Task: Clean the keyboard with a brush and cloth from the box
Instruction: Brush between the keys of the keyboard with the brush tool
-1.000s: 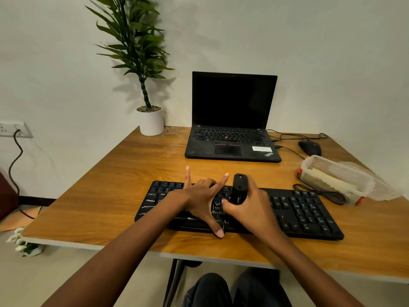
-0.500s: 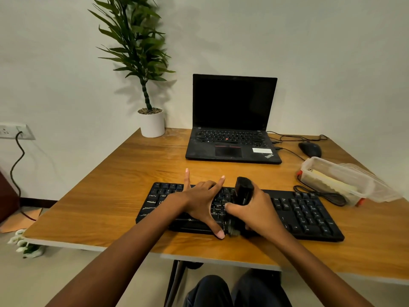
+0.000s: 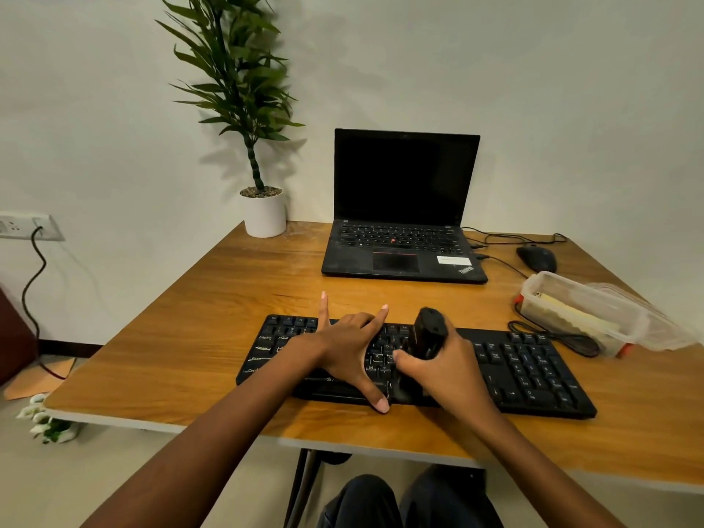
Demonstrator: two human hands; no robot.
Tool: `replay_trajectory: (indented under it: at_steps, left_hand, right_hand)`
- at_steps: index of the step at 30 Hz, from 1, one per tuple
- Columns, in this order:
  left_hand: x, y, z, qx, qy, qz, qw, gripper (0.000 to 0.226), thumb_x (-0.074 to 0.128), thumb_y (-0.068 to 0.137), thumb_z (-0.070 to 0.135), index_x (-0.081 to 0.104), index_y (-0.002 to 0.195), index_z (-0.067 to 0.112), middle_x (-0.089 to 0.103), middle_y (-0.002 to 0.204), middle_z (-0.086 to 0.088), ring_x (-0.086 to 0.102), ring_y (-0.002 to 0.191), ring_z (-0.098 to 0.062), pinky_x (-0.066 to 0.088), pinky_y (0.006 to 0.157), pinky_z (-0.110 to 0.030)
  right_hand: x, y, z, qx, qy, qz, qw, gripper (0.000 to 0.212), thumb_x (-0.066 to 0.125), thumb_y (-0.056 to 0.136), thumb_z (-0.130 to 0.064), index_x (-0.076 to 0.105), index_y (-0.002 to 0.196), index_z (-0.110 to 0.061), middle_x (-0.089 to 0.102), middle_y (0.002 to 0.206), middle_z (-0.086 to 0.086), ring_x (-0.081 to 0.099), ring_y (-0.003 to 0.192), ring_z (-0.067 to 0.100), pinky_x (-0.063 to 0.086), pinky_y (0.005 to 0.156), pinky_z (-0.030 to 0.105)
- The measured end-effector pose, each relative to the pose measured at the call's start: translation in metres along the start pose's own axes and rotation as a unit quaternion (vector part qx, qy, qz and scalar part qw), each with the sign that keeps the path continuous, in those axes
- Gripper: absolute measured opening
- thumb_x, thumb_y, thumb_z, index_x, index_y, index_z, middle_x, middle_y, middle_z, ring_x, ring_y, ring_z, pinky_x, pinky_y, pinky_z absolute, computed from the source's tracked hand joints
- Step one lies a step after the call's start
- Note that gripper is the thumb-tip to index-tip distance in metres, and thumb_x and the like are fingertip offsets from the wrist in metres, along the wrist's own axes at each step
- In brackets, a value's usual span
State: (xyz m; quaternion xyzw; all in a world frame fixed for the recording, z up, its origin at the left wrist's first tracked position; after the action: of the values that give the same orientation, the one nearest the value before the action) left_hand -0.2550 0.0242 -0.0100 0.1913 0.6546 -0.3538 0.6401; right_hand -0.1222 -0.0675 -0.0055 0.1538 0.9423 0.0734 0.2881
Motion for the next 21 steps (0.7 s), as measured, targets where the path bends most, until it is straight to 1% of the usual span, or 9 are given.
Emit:
replay_trajectory:
  at_steps: [3,6,8,10,12,15,17,19,21]
  left_hand:
    - [-0.001,0.0,0.001,-0.001,0.002,-0.001,1.0,0.135,0.067,0.064,0.071,-0.03,0.143,0.021,0.002,0.159,-0.003,-0.002,0.146,-0.023,-0.036,0.087,-0.063]
    - [-0.001,-0.001,0.001,-0.004,-0.002,-0.004,1.0,0.135,0.067,0.063,0.072,-0.031,0.142,0.022,0.002,0.159,-0.003,-0.002,0.146,-0.023,-0.036,0.087,-0.064]
    - [-0.001,-0.001,0.001,-0.006,-0.006,-0.006,1.0,0.136,0.067,0.063,0.072,-0.031,0.142,0.021,0.002,0.159,-0.003,-0.003,0.146,-0.022,-0.036,0.088,-0.064]
    - [-0.002,-0.001,0.002,-0.008,-0.006,-0.007,1.0,0.135,0.067,0.063,0.072,-0.031,0.142,0.021,0.001,0.159,-0.003,-0.003,0.146,-0.023,-0.036,0.088,-0.064]
    - [-0.002,-0.001,0.003,-0.009,-0.003,-0.007,1.0,0.135,0.066,0.064,0.072,-0.03,0.142,0.02,0.001,0.16,-0.003,-0.004,0.146,-0.023,-0.036,0.088,-0.065]
    - [-0.001,-0.001,0.001,-0.007,-0.004,-0.001,1.0,0.135,0.066,0.064,0.072,-0.029,0.144,0.019,0.001,0.16,-0.004,-0.004,0.146,-0.022,-0.035,0.09,-0.065]
    - [0.0,-0.001,0.0,-0.002,0.001,0.003,1.0,0.136,0.066,0.063,0.072,-0.028,0.144,0.018,0.0,0.159,-0.005,-0.006,0.146,-0.021,-0.034,0.09,-0.066]
    - [0.001,0.0,0.0,0.0,0.012,0.005,1.0,0.136,0.066,0.063,0.073,-0.028,0.144,0.017,-0.001,0.159,-0.005,-0.007,0.146,-0.021,-0.033,0.091,-0.066]
    - [0.001,0.001,-0.001,0.0,0.015,0.005,1.0,0.136,0.066,0.062,0.073,-0.028,0.144,0.018,-0.002,0.159,-0.005,-0.01,0.146,-0.021,-0.034,0.091,-0.066]
  right_hand:
    - [0.0,0.002,0.001,0.034,0.008,-0.04,0.999,0.036,0.075,0.072,-0.021,0.048,0.097,-0.023,0.059,0.079,-0.006,0.057,0.059,0.005,0.039,0.041,0.011]
    - [0.002,0.037,0.001,0.063,0.0,0.005,0.998,0.034,0.073,0.073,-0.023,0.049,0.097,-0.016,0.062,0.082,0.004,0.058,0.053,0.013,0.042,0.037,0.018]
    - [0.003,0.058,0.001,0.041,-0.015,0.055,0.997,0.036,0.072,0.073,-0.025,0.048,0.098,-0.016,0.063,0.084,0.005,0.062,0.064,0.018,0.051,0.05,0.029]
    - [0.005,0.071,0.001,0.013,-0.052,0.086,0.995,0.04,0.071,0.074,-0.027,0.047,0.104,-0.015,0.064,0.086,0.004,0.063,0.075,0.021,0.054,0.063,0.036]
    - [0.006,0.069,0.001,0.006,-0.049,0.084,0.995,0.042,0.072,0.075,-0.027,0.047,0.107,-0.014,0.063,0.084,0.001,0.062,0.075,0.019,0.052,0.062,0.033]
    - [0.006,0.044,0.001,0.008,-0.025,0.053,0.998,0.041,0.073,0.075,-0.026,0.047,0.105,-0.017,0.058,0.077,-0.004,0.057,0.067,0.009,0.044,0.054,0.02]
    - [0.004,0.024,0.002,0.021,-0.013,0.022,0.999,0.039,0.073,0.074,-0.023,0.046,0.102,-0.022,0.058,0.076,-0.005,0.056,0.065,0.005,0.041,0.051,0.016]
    - [0.003,0.014,0.005,0.042,-0.003,-0.015,0.999,0.037,0.073,0.072,-0.021,0.047,0.098,-0.023,0.058,0.077,-0.004,0.057,0.064,0.005,0.041,0.047,0.014]
    - [0.004,0.023,0.005,0.062,0.0,-0.028,0.998,0.033,0.072,0.072,-0.022,0.047,0.094,-0.022,0.058,0.076,-0.003,0.057,0.059,0.009,0.04,0.042,0.016]
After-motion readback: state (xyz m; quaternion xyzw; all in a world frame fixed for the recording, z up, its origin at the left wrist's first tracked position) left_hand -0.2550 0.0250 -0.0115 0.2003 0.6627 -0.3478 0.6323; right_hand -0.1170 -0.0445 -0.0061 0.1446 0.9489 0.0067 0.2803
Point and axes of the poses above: each hand's wrist, its own y-axis towards the middle knuckle, its own x-axis out of the palm, z = x × y, the point moved 3 cm from there along y, towards the middle knuckle
